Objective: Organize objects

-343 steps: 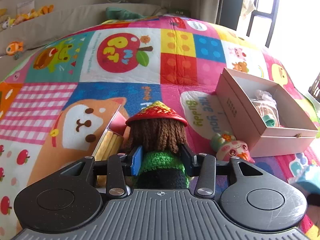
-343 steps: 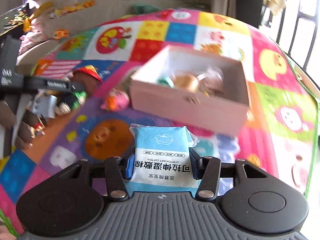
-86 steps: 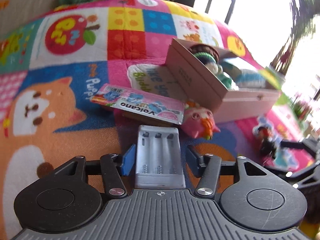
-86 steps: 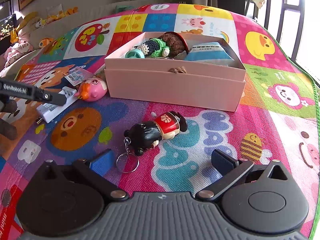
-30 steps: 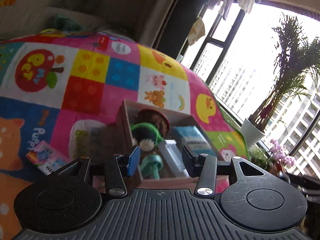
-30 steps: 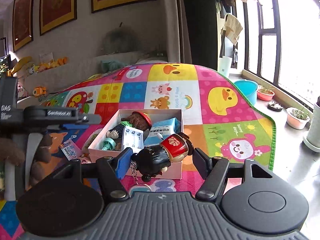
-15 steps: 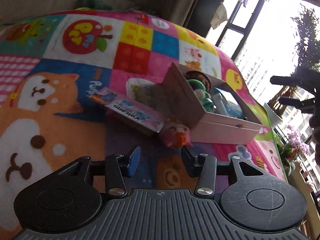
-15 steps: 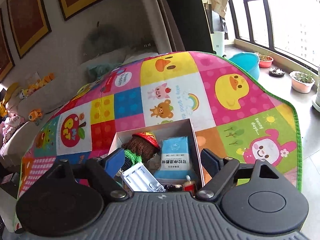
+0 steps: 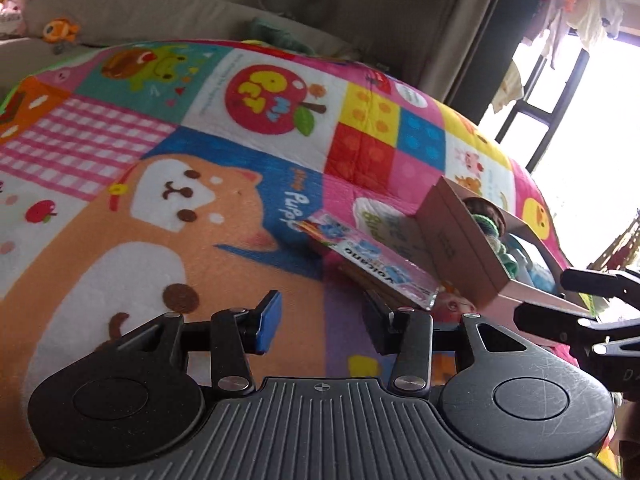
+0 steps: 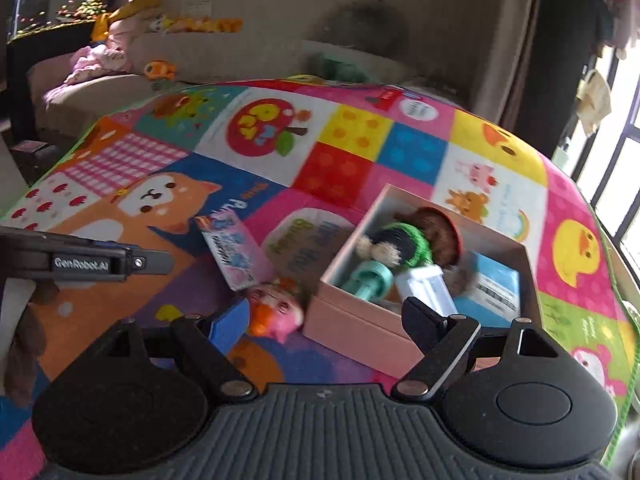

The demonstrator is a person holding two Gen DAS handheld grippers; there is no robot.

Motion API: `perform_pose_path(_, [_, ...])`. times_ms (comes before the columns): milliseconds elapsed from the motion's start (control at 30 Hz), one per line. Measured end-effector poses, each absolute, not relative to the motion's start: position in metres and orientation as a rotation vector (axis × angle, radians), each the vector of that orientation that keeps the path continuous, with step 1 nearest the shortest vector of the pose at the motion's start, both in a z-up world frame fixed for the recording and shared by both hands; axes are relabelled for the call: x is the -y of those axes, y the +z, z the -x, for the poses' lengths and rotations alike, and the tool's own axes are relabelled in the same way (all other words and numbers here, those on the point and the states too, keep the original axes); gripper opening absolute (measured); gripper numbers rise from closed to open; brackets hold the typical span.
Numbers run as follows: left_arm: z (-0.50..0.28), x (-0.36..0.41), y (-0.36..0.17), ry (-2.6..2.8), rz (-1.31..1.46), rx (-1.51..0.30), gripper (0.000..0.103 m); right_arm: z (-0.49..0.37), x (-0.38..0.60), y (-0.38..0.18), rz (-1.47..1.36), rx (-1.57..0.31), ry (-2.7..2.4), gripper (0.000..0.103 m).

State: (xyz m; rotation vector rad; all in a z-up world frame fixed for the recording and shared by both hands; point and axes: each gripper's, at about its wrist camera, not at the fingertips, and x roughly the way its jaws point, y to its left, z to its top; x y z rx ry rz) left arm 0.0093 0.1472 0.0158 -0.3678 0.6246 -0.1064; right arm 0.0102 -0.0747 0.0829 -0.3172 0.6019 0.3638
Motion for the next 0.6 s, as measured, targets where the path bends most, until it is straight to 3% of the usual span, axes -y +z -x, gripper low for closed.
perform_pose_path(233, [0.007, -0.171, 0.002, -0.105, 0.377, -0.614, 0.033, -0.059, 0.007, 0.075, 0.378, -0.665, 0.450, 0.084])
perform_pose_path(600, [0.013, -0.203, -0.009, -0.117, 0.610, -0.568, 0.033, -0.109, -0.014, 0.048, 0.224, -0.923, 0.552, 0.084])
